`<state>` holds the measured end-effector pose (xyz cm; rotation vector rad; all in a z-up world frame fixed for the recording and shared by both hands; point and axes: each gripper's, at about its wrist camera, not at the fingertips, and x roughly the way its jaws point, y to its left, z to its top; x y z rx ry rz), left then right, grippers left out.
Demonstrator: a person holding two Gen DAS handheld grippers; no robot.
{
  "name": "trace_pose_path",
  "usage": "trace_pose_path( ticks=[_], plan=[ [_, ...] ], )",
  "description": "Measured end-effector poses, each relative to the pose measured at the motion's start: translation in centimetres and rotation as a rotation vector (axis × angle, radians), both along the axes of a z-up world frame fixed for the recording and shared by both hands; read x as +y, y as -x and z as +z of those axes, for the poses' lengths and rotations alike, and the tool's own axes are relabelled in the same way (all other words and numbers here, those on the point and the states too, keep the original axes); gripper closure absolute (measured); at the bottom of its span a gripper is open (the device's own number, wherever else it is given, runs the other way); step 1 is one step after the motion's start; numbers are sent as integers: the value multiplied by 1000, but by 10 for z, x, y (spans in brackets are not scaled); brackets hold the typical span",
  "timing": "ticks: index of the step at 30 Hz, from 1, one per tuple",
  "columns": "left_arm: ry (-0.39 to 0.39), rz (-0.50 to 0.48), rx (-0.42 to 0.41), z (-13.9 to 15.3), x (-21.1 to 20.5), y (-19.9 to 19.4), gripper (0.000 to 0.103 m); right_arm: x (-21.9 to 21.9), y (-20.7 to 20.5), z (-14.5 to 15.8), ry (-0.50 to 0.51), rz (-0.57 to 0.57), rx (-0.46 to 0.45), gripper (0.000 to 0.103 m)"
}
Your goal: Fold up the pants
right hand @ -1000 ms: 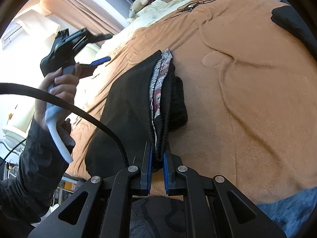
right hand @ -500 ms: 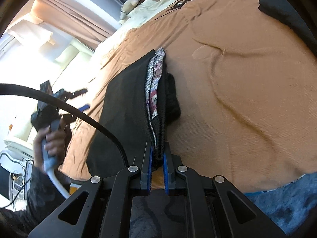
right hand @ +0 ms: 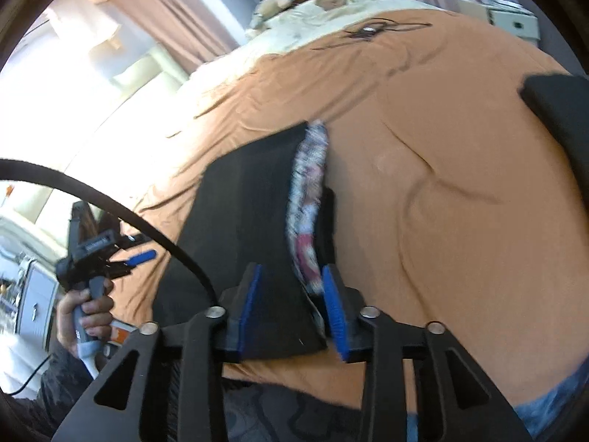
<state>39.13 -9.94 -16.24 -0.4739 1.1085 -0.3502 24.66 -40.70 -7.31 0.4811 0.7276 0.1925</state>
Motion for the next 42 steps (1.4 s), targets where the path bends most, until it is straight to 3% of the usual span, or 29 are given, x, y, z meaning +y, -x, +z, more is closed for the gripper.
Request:
trace_pose_path(
  ticks=[16,19,31,42],
  plan=[
    [74,36,38,-9,2,8,31,-10,-111,3,-97,138,79,60],
    [62,32,43,-11,-1,7,36,-11,-133,-2,-119,147,96,60],
    [51,23,59,-17,-6,0,39,-16,-176,-20,-151,150,155,60],
    [59,34,72,-20,-3,1,39,-32,-184,-29,-236,128,142,60]
  ],
)
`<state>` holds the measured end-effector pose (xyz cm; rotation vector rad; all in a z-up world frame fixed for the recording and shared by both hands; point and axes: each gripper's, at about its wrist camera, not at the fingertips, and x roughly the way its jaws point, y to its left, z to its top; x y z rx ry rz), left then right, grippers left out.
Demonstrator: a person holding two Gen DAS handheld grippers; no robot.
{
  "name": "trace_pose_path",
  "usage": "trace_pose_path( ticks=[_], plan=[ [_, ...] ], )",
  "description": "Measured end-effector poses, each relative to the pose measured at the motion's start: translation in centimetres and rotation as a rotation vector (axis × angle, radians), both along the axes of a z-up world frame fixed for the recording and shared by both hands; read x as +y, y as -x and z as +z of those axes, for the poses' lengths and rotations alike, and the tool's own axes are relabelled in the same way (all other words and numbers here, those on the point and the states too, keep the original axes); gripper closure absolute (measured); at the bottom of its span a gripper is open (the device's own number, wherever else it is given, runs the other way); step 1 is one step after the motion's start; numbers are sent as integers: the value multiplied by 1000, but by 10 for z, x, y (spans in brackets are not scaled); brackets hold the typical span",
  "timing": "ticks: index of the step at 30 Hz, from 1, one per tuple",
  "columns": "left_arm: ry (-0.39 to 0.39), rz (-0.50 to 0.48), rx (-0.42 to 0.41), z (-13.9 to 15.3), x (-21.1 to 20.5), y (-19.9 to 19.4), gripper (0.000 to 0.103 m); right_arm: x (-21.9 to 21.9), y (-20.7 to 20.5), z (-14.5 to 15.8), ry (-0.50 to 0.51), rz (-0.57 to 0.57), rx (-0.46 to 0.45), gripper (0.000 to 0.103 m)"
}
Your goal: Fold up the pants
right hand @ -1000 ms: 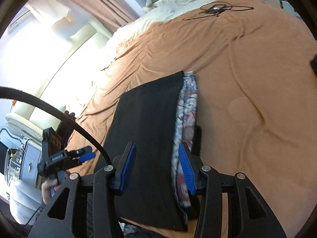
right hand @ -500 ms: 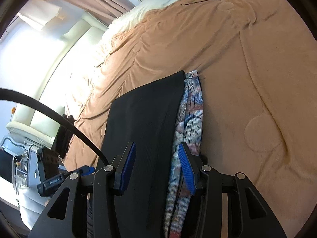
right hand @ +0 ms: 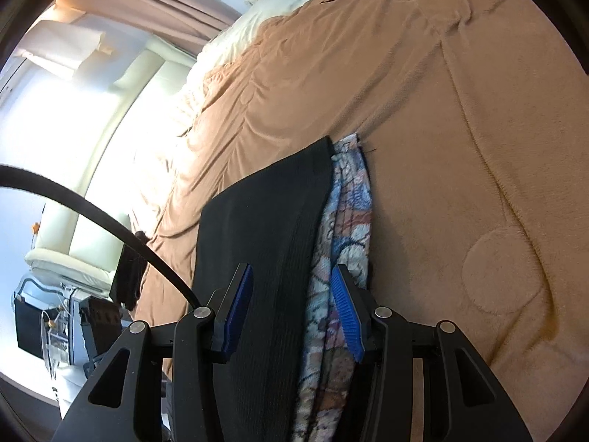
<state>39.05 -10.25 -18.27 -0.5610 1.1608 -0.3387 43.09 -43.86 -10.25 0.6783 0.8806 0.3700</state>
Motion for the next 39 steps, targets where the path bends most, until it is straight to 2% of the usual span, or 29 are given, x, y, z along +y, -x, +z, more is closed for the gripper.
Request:
trace_pose_path(
  ticks=[6,8,10,13,18,23,25,31,34,39],
  plan=[
    [8,12,5,-1,5,1,39,3,-5,-6,-6,16,30,60],
    [11,16,6,-1,7,2,39,1,-3,-2,-48,21,17,60],
    [11,19,5,-1,8,3,39,-1,1,5,-78,31,-14,66],
    [15,23,5,-2,9,3,39,-2,4,8,-99,53,-40,66],
    [1,25,-11,1,10,0,39,4,-7,-6,-38,59,14,66],
    [-6,40,-7,2,10,1,40,4,-14,-5,-41,58,11,66],
    [-6,46,-12,3,11,2,40,5,-15,-6,-23,57,13,71],
    [5,52,-4,0,11,6,40,12,-12,2,72,46,32,102],
    [5,38,-7,2,7,4,43,17,-3,16,119,27,3,103],
    [12,23,-23,6,4,4,45,21,21,34,141,-5,-45,103]
  ],
)
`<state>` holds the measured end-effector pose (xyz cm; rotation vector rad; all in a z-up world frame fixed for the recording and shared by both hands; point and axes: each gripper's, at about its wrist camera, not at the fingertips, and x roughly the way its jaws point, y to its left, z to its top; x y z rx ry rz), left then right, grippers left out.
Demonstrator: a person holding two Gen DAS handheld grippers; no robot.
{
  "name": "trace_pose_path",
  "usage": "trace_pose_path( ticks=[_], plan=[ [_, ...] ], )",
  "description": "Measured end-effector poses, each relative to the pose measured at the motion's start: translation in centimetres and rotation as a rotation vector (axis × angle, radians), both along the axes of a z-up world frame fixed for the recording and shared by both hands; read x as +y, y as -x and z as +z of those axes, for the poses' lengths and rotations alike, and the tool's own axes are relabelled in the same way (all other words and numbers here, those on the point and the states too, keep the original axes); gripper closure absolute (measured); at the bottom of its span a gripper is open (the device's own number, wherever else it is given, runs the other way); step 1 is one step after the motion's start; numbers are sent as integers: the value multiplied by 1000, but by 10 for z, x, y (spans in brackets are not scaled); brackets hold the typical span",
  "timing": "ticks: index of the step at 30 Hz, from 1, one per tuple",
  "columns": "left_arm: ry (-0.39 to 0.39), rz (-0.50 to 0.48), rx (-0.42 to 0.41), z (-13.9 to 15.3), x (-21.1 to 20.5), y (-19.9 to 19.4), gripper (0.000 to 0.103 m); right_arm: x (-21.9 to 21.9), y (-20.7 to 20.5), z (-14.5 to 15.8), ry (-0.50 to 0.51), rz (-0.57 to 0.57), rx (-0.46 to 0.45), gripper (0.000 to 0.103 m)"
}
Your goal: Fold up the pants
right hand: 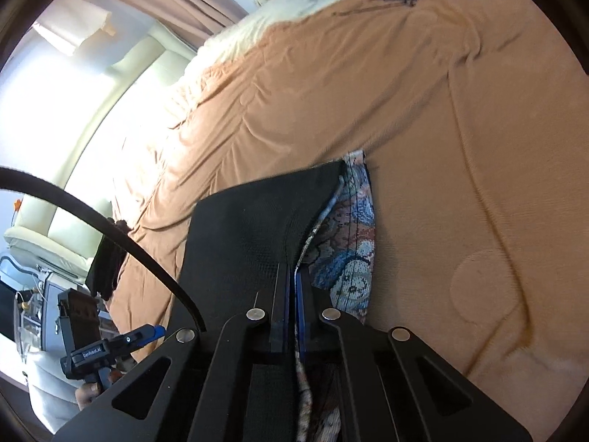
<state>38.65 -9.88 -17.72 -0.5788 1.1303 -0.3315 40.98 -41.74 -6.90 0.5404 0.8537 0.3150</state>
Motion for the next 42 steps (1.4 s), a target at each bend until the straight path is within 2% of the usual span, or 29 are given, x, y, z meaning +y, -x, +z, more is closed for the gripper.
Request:
trace_pose_path(
  ticks=[6,9,13,19,21,25,29,34,35,36,39,42],
  plan=[
    [7,-7,10,-4,0,-7,53,5,27,0,54,-45,-9,103],
    [7,-12,12,-4,-5,-12,55,2,31,-6,50,-69,16,103],
    [-4,-22,16,-6,-8,-17,58,7,24,-16,57,-75,47,103],
    [-17,-27,36,-13,-14,-20,58,10,14,4,100,-103,5,103],
    [-21,-34,44,-16,-17,-20,58,13,11,1,120,-113,11,103],
    [-29,-42,45,-19,-21,-19,58,16,4,-17,115,-127,54,103],
    [-44,-47,46,-17,-23,-20,60,19,1,-10,119,-115,48,103],
    [-39,-64,53,-20,-25,-22,71,7,6,-1,56,-77,22,101],
    [-37,-68,56,-21,-27,-22,72,2,5,-2,57,-70,25,99],
    [-39,-71,55,-22,-28,-22,72,-1,5,-3,66,-69,28,91],
    [-49,-72,53,-21,-30,-22,72,-6,-3,5,88,-78,18,56],
    [-47,-70,57,-20,-31,-24,72,-5,-17,14,109,-71,-4,53]
  ],
)
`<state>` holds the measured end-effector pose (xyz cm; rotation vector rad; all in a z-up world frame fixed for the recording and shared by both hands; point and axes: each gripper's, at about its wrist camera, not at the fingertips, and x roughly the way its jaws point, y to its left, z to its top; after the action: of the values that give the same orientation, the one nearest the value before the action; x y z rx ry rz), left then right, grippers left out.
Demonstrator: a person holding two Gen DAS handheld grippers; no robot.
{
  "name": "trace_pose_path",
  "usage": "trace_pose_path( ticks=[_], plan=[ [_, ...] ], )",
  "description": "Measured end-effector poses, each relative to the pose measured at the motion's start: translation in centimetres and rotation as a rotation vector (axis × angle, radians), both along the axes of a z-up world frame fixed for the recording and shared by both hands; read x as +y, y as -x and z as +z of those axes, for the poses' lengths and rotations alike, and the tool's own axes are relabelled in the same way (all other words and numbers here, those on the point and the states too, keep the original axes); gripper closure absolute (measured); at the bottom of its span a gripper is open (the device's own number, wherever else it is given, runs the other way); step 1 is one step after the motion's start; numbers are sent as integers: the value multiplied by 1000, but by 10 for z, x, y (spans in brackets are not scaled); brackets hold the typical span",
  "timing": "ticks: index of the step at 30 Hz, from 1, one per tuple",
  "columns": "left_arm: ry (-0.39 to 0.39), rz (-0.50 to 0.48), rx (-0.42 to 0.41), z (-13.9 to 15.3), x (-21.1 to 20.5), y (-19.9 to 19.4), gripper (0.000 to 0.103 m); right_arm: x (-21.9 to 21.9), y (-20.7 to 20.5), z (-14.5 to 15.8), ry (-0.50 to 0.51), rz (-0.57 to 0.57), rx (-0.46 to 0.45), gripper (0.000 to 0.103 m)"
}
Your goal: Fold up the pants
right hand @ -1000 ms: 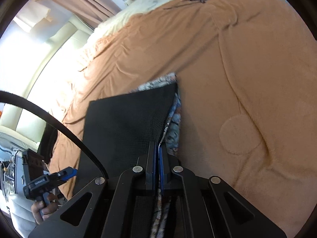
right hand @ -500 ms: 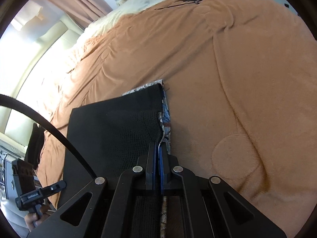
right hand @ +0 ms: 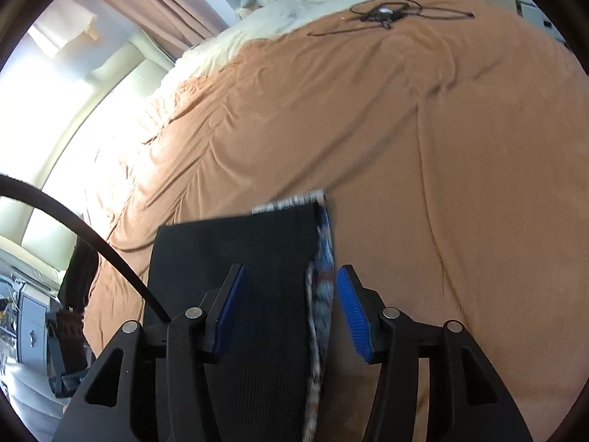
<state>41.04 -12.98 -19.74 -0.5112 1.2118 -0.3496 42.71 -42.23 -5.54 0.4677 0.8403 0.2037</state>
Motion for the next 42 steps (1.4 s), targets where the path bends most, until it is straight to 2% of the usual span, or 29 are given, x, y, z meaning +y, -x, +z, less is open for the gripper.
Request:
trace_pose_path(
  ticks=[6,10,14,15,16,23,34,37,39,41,42],
  plan=[
    [-2,26,11,1,-3,0,72,20,-44,-12,87,74,38,54],
    [-5,37,19,0,-3,-1,72,26,-69,-21,133,96,62,61],
    [-17,33,17,1,-4,-2,72,30,-82,-26,164,103,68,83],
    [-19,32,17,1,-4,-2,72,32,-84,-26,189,101,65,96],
    [-21,30,16,1,-5,-2,72,33,-84,-27,218,98,62,103],
    [-16,51,1,5,3,-5,72,28,-73,-9,264,30,-13,103],
    [45,45,17,-6,1,-31,72,42,-83,-31,350,-6,53,103],
    [40,31,16,-7,-5,-30,72,40,-82,-29,323,-9,60,103],
    [30,17,7,-4,-9,-29,72,36,-78,-23,269,5,65,103],
    [32,14,6,-3,-9,-28,72,28,-70,-16,229,15,54,99],
    [34,15,6,-3,-9,-27,72,26,-63,-12,211,23,48,86]
  ],
)
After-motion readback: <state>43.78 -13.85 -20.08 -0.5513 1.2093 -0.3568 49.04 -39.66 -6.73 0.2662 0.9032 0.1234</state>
